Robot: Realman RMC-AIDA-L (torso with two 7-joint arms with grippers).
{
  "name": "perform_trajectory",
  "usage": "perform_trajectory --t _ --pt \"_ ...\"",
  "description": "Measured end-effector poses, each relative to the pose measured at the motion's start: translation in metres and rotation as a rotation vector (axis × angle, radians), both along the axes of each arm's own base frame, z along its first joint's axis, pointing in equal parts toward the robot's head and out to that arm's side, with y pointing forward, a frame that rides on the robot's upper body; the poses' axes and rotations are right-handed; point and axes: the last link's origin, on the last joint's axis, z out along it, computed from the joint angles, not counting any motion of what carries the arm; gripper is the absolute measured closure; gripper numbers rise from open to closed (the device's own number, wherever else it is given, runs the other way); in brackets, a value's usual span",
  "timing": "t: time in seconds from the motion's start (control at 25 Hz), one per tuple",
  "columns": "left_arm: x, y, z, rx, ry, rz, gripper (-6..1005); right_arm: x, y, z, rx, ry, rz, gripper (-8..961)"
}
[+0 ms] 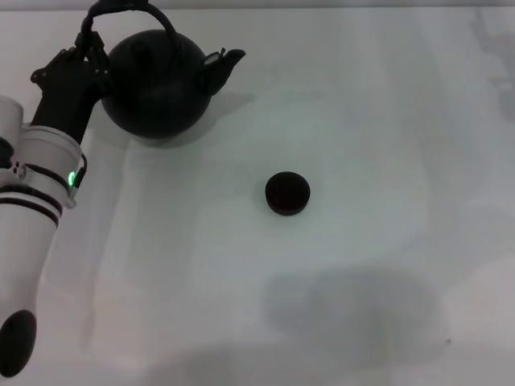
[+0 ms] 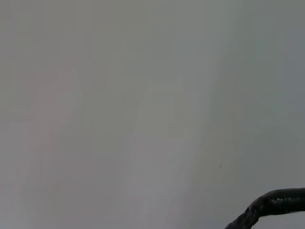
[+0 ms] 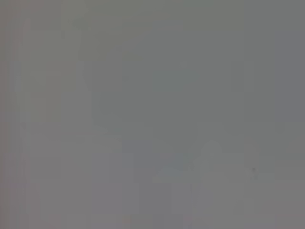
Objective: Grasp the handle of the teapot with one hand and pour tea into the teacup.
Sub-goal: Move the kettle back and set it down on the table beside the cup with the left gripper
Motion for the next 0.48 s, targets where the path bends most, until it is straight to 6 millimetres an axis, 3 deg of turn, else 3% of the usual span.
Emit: perform_trajectory --t 0.48 --pt "0.0000 0.0048 -0.0032 -0.039 0.028 -0.004 900 0.0009 -0.0005 0.0003 0.002 0.000 -0.003 108"
